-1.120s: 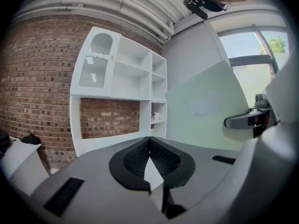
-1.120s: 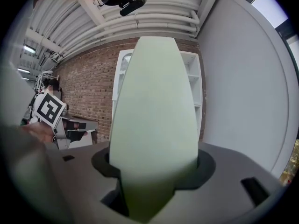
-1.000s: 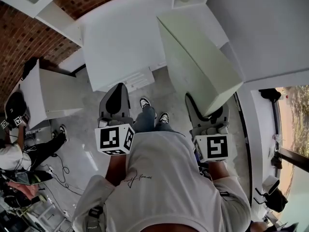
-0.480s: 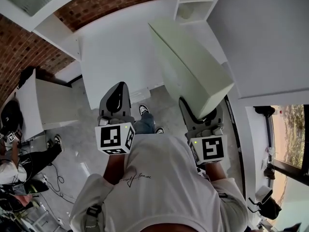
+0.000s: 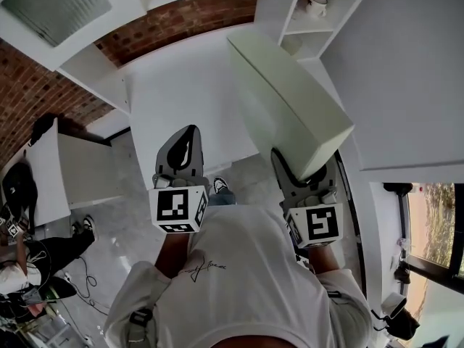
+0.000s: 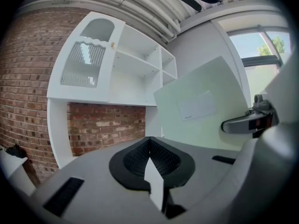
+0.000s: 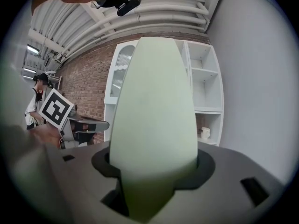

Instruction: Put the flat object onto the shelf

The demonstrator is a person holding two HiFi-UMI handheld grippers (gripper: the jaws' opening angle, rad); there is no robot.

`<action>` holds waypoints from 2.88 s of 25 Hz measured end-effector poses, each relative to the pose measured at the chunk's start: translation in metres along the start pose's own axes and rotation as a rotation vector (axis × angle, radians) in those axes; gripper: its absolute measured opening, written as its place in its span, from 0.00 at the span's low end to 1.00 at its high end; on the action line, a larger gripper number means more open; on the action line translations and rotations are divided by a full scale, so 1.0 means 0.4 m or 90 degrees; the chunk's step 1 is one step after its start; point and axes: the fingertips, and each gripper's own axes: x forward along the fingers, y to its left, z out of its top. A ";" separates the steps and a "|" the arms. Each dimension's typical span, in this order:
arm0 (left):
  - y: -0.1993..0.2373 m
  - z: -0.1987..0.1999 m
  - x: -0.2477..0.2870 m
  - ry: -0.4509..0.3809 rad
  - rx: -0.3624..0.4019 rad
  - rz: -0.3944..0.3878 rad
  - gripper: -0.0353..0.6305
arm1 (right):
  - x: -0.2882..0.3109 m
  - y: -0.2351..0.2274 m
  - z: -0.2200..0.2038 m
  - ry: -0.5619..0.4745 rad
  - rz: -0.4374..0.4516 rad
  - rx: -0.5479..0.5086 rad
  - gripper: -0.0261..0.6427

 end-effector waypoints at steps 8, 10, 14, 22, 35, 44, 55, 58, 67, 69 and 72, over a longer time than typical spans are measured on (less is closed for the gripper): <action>0.075 0.011 0.058 -0.013 0.004 -0.025 0.07 | 0.107 0.002 0.062 -0.025 -0.006 -0.028 0.46; 0.085 0.011 0.066 -0.018 0.004 -0.031 0.07 | 0.122 -0.004 0.077 -0.032 -0.013 -0.037 0.46; 0.105 0.014 0.075 -0.025 -0.001 -0.034 0.07 | 0.136 -0.014 0.105 -0.040 -0.022 -0.039 0.46; 0.134 0.041 0.110 -0.039 -0.004 -0.023 0.07 | 0.162 -0.071 0.200 -0.096 -0.024 -0.066 0.46; 0.124 0.058 0.165 -0.051 -0.019 -0.027 0.07 | 0.198 -0.127 0.319 -0.165 0.021 -0.080 0.46; 0.119 0.046 0.167 -0.046 -0.021 -0.025 0.07 | 0.212 -0.157 0.377 -0.185 0.001 -0.146 0.46; 0.124 0.043 0.162 -0.045 -0.023 -0.020 0.07 | 0.221 -0.178 0.444 -0.206 -0.021 -0.222 0.46; 0.131 0.036 0.163 -0.042 -0.024 -0.017 0.07 | 0.228 -0.182 0.457 -0.209 -0.027 -0.238 0.46; 0.116 0.023 0.173 -0.031 -0.025 -0.024 0.07 | 0.243 -0.194 0.518 -0.236 -0.045 -0.313 0.46; 0.112 0.024 0.175 -0.031 -0.024 -0.023 0.07 | 0.248 -0.195 0.530 -0.244 -0.048 -0.326 0.46; 0.109 0.023 0.176 -0.031 -0.025 -0.024 0.07 | 0.257 -0.189 0.554 -0.263 -0.047 -0.333 0.46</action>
